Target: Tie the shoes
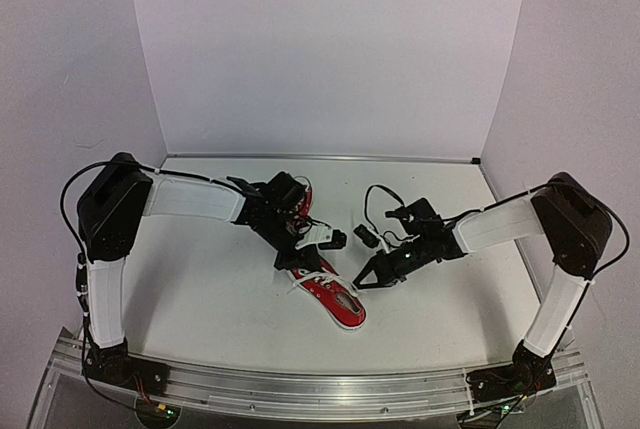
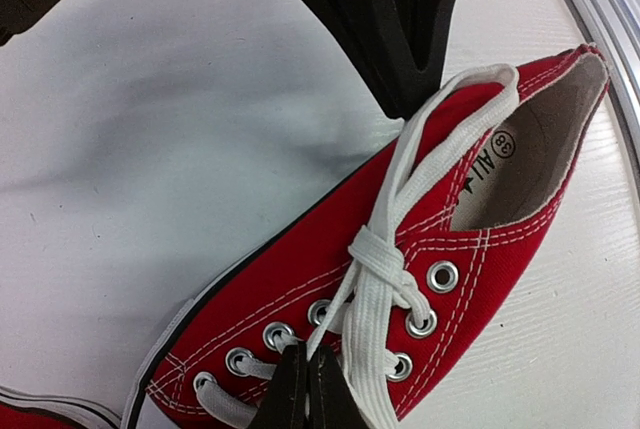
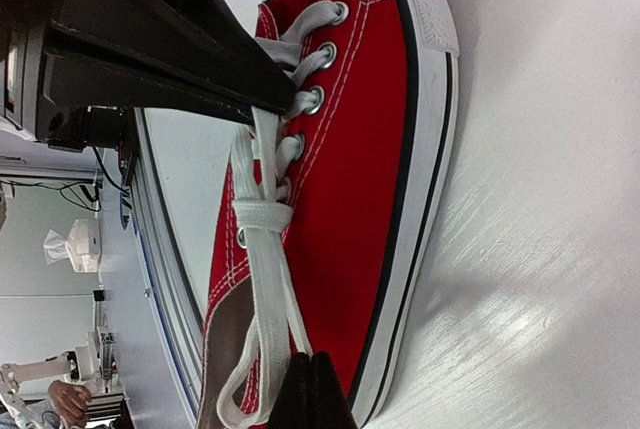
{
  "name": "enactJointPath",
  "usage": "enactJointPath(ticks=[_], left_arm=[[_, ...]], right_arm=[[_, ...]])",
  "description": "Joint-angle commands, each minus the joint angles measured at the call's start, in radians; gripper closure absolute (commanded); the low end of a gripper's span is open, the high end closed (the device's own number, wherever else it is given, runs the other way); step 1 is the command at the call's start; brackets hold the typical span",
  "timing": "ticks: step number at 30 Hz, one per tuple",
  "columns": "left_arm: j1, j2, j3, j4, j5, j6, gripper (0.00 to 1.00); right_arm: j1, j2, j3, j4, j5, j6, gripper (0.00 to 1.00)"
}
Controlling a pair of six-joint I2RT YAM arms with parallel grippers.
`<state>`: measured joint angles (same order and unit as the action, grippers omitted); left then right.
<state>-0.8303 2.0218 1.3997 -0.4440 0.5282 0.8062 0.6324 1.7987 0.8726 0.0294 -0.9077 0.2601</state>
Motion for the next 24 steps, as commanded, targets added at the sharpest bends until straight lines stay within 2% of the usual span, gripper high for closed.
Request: enactJointPath(ticks=[1,22,24], left_arm=[[0.016,-0.072,-0.008,0.013,-0.021,-0.009,1.0],[0.02,-0.087,-0.025,0.035,-0.024,-0.013,1.0],[0.02,-0.089,-0.025,0.043,-0.027,-0.021,0.97]], right_arm=[[-0.008,-0.044,-0.028,-0.008,0.023,0.004,1.0],[-0.029,-0.093,-0.071,-0.025,0.052,0.004,1.0],[-0.029,-0.091,-0.065,-0.025,0.047,0.004,1.0]])
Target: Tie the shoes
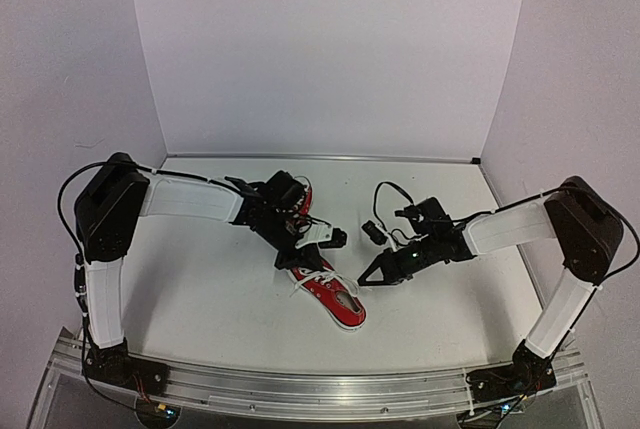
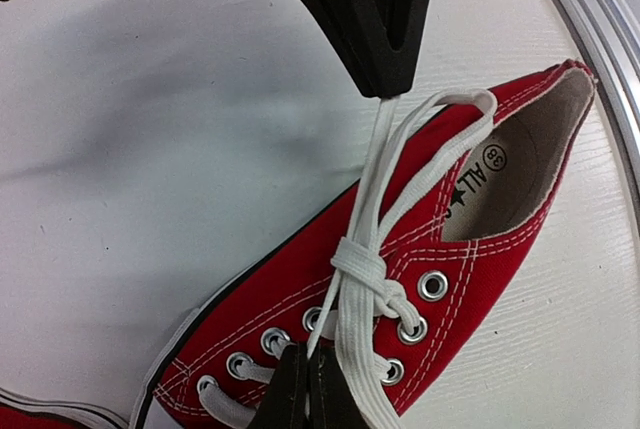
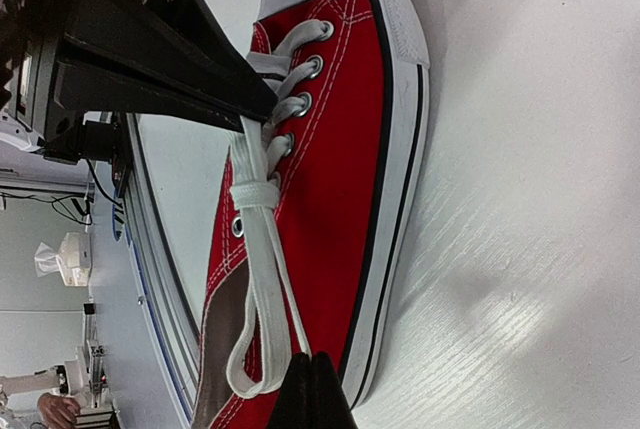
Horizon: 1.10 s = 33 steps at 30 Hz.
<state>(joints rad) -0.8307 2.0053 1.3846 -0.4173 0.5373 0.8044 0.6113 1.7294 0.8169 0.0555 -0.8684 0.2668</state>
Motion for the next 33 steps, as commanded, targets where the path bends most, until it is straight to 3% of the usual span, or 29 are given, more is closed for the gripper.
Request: enactJointPath(ticks=[1,14,33], left_arm=[[0.021,-0.075,-0.01,0.018,-0.034,-0.022,0.96],[0.021,-0.144,-0.057,0.051,-0.062,-0.03,0.82],[0.005,-0.091,-0.012,-0.061,-0.036,0.075,0.77]], right_arm=[[-0.007,-0.021,-0.005,-0.051,0.006,-0.002,1.0],[-0.008,0.026,0.045,-0.051,-0.031,-0.012,1.0],[-0.008,0.017,0.033,-0.051,-0.024,-0.012,1.0]])
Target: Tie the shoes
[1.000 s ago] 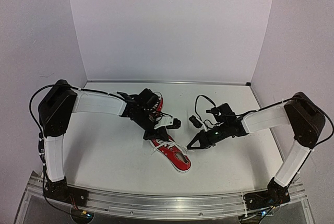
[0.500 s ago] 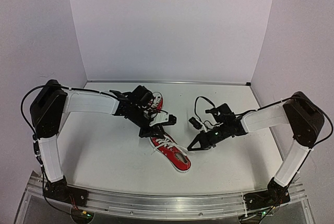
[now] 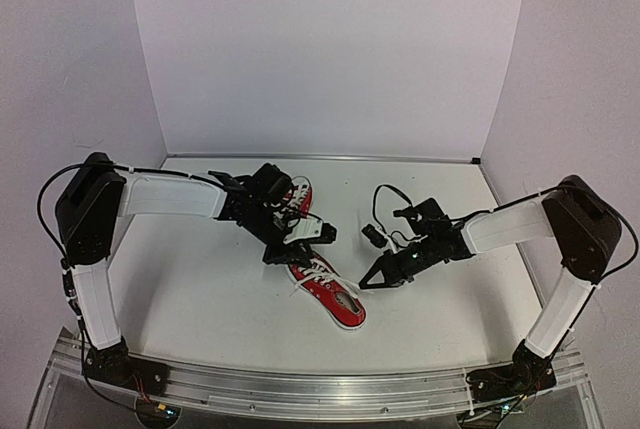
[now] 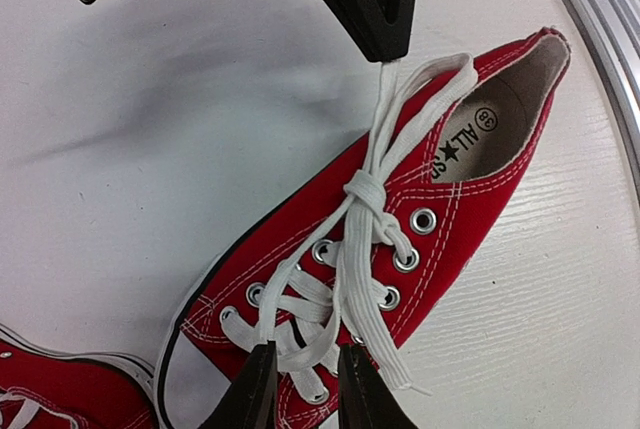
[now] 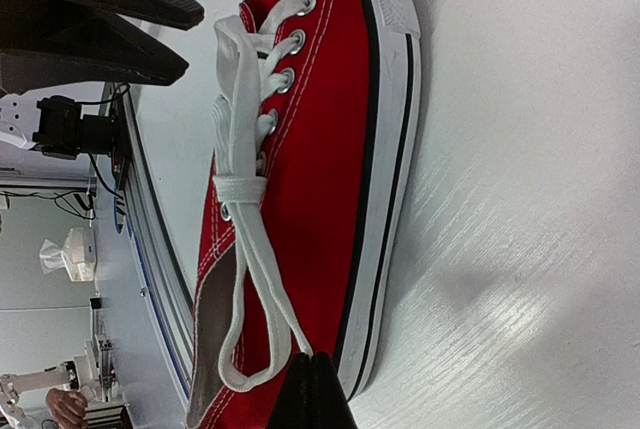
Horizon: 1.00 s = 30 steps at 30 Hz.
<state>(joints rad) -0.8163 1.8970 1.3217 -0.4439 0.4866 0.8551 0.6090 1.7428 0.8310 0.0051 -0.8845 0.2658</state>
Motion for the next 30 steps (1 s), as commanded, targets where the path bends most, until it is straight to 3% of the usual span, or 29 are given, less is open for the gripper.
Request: enactJointPath(ticks=[1,23,30], left_arm=[[-0.011,0.021,0.053,-0.035,0.016,0.025,0.77],[-0.033,0.093,0.104,-0.068,-0.018,0.056,0.81],[-0.032,0.063,0.081,-0.067,-0.044,0.053,1.0]], right_arm=[[-0.006,0.003,0.019,-0.001,-0.008,-0.011,1.0],[-0.005,-0.013,0.005,-0.002,-0.001,-0.008,1.0],[-0.005,-0.037,-0.018,-0.005,0.024,-0.004,1.0]])
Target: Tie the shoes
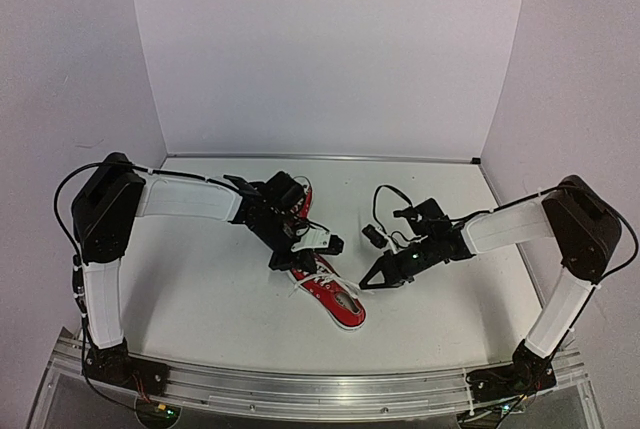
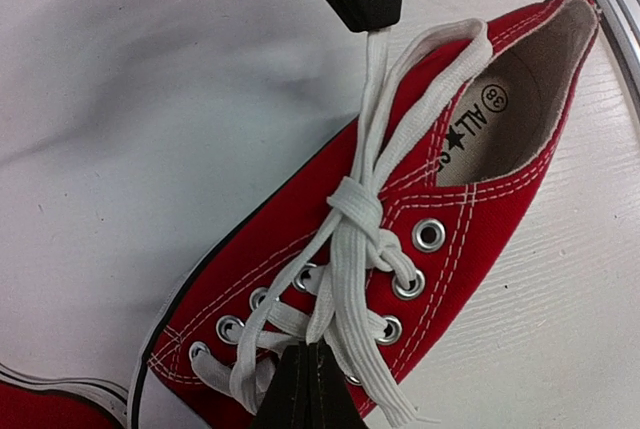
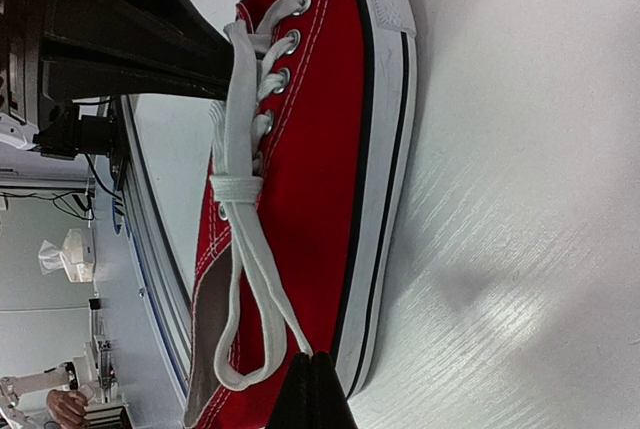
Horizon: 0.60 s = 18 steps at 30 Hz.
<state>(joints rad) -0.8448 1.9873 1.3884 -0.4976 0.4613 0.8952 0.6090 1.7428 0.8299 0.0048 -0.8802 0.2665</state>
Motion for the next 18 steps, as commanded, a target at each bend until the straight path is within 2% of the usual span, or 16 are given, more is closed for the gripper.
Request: enactJointPath(ticks=[1,9,18], left_arm=[[-0.003,-0.038,0.005,-0.01,-0.026,0.01,1.0],[0.004,-0.079,-0.04,0.007,-0.058,-0.016,1.0],[0.004,-0.098,-0.066,0.043,-0.047,-0.037,1.0]], right_arm=[[-0.005,-0.043,-0.023,-0.005,0.026,-0.002,1.0],[-0.027,-0.097,-0.073,-0.032,0.077,0.018,1.0],[-0.044,-0.113,-0.057,-0.054,0.096,0.023,1.0]])
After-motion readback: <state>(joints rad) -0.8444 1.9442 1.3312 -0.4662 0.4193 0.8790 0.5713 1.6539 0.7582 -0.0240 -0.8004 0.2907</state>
